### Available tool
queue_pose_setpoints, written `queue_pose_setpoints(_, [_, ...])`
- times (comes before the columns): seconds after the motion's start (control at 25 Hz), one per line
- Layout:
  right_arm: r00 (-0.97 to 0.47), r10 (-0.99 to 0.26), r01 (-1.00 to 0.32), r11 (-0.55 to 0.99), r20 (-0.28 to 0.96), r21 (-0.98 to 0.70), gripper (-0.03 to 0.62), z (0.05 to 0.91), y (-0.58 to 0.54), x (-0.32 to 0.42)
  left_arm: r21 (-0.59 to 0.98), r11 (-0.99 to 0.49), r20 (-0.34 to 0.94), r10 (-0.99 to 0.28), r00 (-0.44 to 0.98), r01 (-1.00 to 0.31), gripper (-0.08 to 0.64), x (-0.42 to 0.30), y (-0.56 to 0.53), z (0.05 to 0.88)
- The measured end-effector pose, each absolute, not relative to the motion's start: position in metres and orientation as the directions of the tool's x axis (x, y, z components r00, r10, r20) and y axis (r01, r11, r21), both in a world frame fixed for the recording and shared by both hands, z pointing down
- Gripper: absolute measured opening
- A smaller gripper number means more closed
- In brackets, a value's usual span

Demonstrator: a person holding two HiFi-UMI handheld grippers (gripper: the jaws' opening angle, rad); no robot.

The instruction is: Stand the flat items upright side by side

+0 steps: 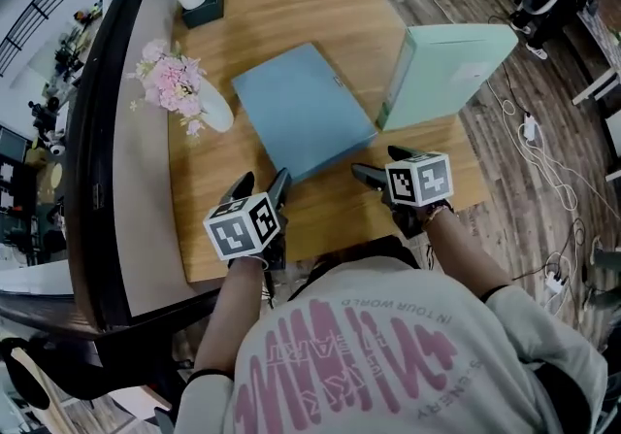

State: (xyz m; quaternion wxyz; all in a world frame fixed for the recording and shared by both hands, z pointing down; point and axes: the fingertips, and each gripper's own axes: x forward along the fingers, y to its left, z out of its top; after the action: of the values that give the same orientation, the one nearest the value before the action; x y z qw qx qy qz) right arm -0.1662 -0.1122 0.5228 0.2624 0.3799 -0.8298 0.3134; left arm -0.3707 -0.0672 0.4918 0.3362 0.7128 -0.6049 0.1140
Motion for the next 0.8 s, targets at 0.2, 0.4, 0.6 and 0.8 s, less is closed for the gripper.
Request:
queue_pose_setpoints(0.2, [-0.525,-0.506,-0.830,0.483,0.684,-0.279,0.423,0.521,-0.131,-0.190,0.426,-0.030,0.575,-0.762,0.297,-0.904,0.362,-0.383,-0.074,0.505])
queue_pose_setpoints(0.4, [-0.456,-0.513,-0.872,0.421,0.727,-0.250,0.423,0.535,-0.151,-0.186,0.450,-0.010,0.587,-0.750,0.304,-0.893,0.374,-0.392,-0.089,0.514])
queue_pose_setpoints(0.6, [-0.452,-0.480,-0.873,0.411,0.752,-0.263,0.428,0.547,-0.164,-0.188,0.468,-0.005,0.607,-0.725,0.326,-0.884,0.353,-0.393,-0.110,0.526])
queue_pose_setpoints(0.8, [-0.482,-0.439,-0.855,0.425,0.758,-0.298,0.459,0.551,-0.174,-0.195,0.479,0.001,0.626,-0.701,0.341,-0.878,0.342,-0.393,-0.136,0.537])
